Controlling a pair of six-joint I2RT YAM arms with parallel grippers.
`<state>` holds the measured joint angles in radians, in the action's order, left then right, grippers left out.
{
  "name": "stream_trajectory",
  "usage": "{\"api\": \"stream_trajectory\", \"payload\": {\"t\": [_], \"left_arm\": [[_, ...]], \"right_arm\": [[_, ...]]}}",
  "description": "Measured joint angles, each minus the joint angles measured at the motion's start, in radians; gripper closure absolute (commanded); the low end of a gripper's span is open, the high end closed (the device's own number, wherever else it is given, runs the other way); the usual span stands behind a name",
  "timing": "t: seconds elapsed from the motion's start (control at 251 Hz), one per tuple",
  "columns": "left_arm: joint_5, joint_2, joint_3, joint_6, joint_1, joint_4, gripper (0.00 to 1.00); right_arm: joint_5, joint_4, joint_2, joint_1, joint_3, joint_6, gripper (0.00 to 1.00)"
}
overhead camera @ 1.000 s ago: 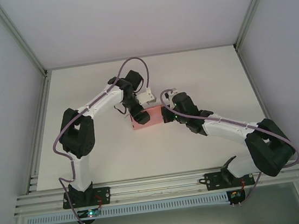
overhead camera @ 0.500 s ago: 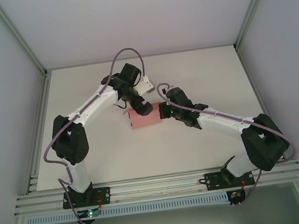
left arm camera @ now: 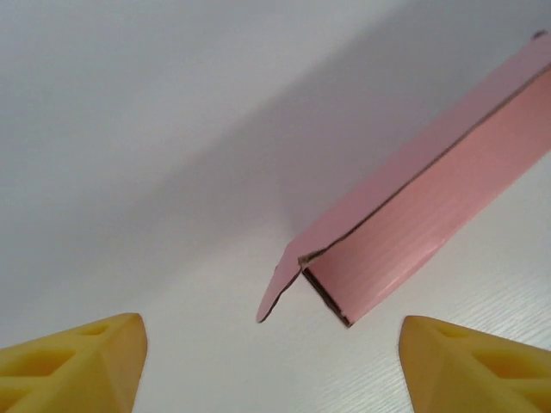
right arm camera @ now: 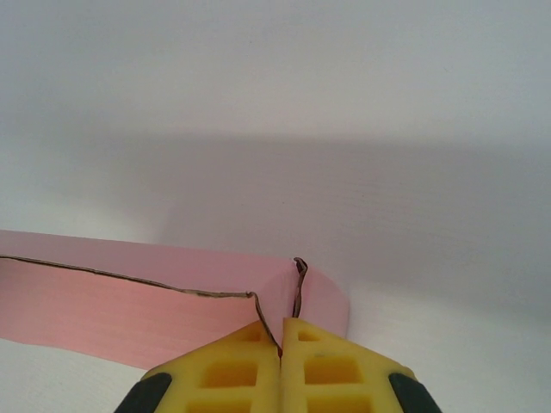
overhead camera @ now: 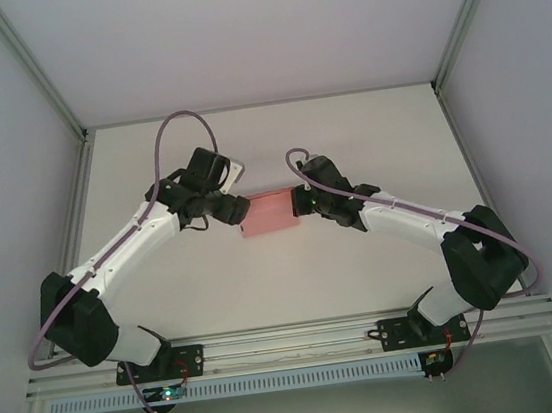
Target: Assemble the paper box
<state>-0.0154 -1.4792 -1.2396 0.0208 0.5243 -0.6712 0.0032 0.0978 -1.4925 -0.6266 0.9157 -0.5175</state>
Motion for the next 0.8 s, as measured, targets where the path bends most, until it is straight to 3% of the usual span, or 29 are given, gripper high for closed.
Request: {"api": "stream_trajectory", "payload": {"t": [0.064,0.247,0.575,0.802], "left_arm": [[0.004,-0.035,-0.009,-0.008,-0.008,0.0,0.43],[0.041,-0.098,-0.02,-0.019,-0.043,0.0,0.44],[0.087,-0.097,-0.028,-0.039,-0.054,0.0,0.73],[0.108,-0.098,-0.031,-0.04,-0.055,0.0,0.74]], "right_arm": [[-0.003,0.0,-0.003,0.0,0.002,0.0,1.0],[-0.004,0.0,-0.007,0.0,0.005,0.0,1.0],[-0.004,0.0,-0.007,0.0,0.005,0.0,1.0],[-0.004,0.003,-0.007,0.0,0.006,0.001,1.0]]}}
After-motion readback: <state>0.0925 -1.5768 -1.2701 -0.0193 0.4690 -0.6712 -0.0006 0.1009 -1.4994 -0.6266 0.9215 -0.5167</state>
